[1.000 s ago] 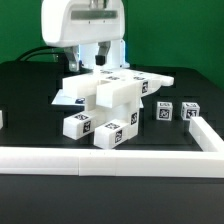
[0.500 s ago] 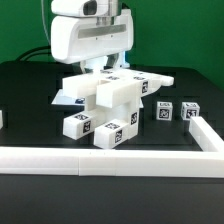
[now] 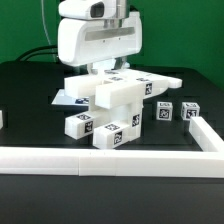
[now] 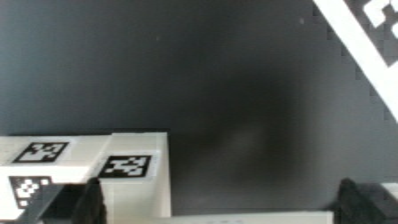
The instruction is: Assemble chair
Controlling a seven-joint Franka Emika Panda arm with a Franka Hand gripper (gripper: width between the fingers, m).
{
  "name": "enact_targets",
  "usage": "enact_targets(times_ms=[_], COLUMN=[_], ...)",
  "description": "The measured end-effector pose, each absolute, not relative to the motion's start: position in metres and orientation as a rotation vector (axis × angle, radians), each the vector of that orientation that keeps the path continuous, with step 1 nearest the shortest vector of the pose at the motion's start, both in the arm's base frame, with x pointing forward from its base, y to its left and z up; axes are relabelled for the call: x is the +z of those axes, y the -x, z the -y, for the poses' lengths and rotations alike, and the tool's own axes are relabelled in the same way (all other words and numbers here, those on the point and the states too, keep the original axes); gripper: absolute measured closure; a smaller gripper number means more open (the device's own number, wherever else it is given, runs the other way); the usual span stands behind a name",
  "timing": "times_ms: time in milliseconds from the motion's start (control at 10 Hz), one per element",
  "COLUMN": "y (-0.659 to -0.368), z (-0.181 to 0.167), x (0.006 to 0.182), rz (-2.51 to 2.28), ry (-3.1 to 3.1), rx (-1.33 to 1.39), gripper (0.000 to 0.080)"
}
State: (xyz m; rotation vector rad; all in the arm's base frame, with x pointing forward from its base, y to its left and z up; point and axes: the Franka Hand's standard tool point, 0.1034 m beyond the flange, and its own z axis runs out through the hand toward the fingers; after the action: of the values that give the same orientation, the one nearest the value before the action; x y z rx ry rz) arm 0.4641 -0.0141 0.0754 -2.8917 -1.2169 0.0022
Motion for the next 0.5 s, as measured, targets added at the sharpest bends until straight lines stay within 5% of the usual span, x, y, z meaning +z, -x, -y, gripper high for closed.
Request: enact_targets(times_ms=[500], y=[-0.489], z=[0.012], x=[0.076], rz=[1.220], ry=[2.907], rx=[-0.029], gripper=[0.0150])
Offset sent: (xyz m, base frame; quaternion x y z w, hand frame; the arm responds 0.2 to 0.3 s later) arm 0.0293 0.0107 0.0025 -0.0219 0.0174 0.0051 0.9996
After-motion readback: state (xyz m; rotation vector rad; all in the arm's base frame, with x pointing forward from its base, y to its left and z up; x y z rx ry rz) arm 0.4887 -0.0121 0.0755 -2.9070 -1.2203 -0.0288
